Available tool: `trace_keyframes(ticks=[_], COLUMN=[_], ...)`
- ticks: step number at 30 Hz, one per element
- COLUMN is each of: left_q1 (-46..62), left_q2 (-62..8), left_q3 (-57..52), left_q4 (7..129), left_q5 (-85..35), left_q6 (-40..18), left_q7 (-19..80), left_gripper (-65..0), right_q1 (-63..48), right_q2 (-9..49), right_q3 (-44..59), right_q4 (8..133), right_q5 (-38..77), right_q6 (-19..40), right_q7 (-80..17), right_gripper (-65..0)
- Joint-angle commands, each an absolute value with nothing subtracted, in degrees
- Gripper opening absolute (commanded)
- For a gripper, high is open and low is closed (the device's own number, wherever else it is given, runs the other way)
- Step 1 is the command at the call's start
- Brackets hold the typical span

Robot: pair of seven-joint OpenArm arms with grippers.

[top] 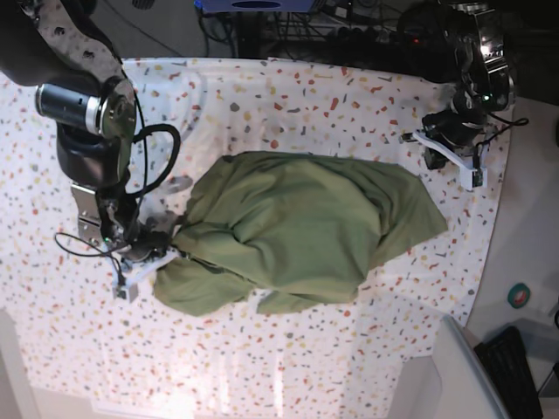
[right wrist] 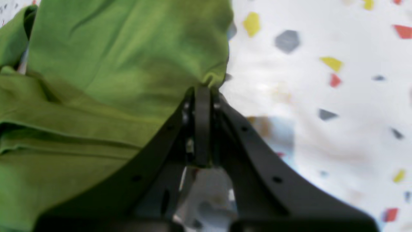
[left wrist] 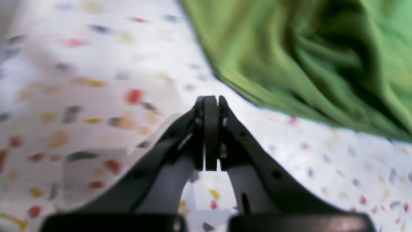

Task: Layout the t-shirt on the table in an organized manner, then fold the t-shirt properly
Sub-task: 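Grasp the shirt edges with both grippers and spread them apart, then regrasp the shirt edges with both grippers at opposite corners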

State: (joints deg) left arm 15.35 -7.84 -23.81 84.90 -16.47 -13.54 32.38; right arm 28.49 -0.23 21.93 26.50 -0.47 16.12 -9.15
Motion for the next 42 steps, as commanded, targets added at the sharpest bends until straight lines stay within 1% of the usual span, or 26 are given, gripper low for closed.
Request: trace_keyframes(ticks=[1,4,9,13,17,18,21,23,24,31,34,38,42], left_q1=[15.8,16.6,16.6,16.0,14.8,14.5,14.5,14.2,13.5,12.3,12.4,12.4,12.4], left_q2=[-8.6,-8.7,-8.2,-8.7,-8.7,-8.6,-8.2,-8.2,-8.2,-8.7,-8.7,-8.7,-8.7], left_q3=[-24.2,-24.2,-23.2,-14.9,-6.7,-5.5,-1.7,0.7,1.7,2.5,-2.2,-10.2,-12.4], left_q4=[85.8,85.9,85.7,86.0,85.8,85.8,85.9,86.3,86.6,89.2,91.2,91.0,91.0], left_q5=[-16.5,-16.4,-16.7,-16.5,-16.5,-16.7,-17.0,-17.0,-17.0,-17.0,-17.0,-17.0,-16.6], left_q6=[-13.2,-13.4,-13.5,-13.3,-13.3,-13.2,-13.2,-13.2,-13.2,-13.2,-13.2,-13.2,-13.2], left_q7=[31.3,31.3,31.3,31.3,31.4,31.4,31.4,31.4,31.4,31.4,31.4,31.4,31.4], left_gripper=[-65.0,-65.0,-65.0,-65.0,-65.0,-61.2,-38.7,-28.5,-25.5,-24.5,-24.5,-24.5,-24.5], right_q1=[29.4,25.7,18.1,14.6,12.9,12.5,11.4,10.7,10.4,10.3,9.3,3.5,-3.8], right_q2=[0.0,-1.4,-4.4,-5.6,-5.6,-5.6,-5.4,-5.2,-5.2,-5.4,-5.6,-4.8,-3.3], right_q3=[22.1,22.1,21.7,21.6,21.6,21.6,21.6,21.6,21.7,21.7,21.7,22.2,22.2], right_q4=[30.4,41.6,65.9,79.3,88.7,90.8,97.8,101.8,103.4,112.6,116.3,116.2,113.6], right_q5=[0.1,0.1,0.1,0.1,0.1,0.1,0.1,0.1,0.1,0.1,0.7,7.5,12.0], right_q6=[16.6,16.6,16.6,16.6,16.6,16.6,16.6,16.6,16.6,16.7,16.7,16.7,16.7], right_q7=[-8.4,-13.1,-21.4,-26.7,-29.5,-30.2,-32.7,-33.6,-33.9,-36.9,-38.7,-39.2,-38.6], right_gripper=[-65.0,-65.0,-65.0,-65.0,-65.0,-65.0,-65.0,-65.0,-65.0,-65.0,-65.0,-65.0,-65.0])
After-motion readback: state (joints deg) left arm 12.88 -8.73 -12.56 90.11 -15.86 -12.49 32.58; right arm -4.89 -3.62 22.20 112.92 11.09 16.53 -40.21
